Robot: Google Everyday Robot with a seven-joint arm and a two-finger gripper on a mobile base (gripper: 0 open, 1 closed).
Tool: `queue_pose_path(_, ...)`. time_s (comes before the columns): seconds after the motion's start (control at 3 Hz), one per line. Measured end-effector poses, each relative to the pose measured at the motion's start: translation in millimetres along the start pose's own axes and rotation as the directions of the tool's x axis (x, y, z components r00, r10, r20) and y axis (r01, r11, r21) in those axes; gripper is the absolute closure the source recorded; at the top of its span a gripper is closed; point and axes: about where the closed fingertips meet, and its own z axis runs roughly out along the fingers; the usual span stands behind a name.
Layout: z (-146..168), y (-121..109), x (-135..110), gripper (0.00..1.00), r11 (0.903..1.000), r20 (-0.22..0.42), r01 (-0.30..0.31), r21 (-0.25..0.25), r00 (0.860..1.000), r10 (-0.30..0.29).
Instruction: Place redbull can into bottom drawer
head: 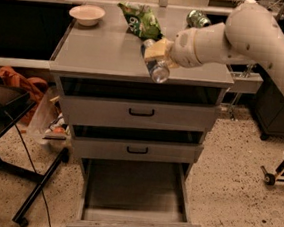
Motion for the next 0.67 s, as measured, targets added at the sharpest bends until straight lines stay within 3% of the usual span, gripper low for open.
queue_pose_path(0.67, -53, -7, 103, 1.00, 0.9920, -0.017, -0.109, 0.064, 0.994, 0.110)
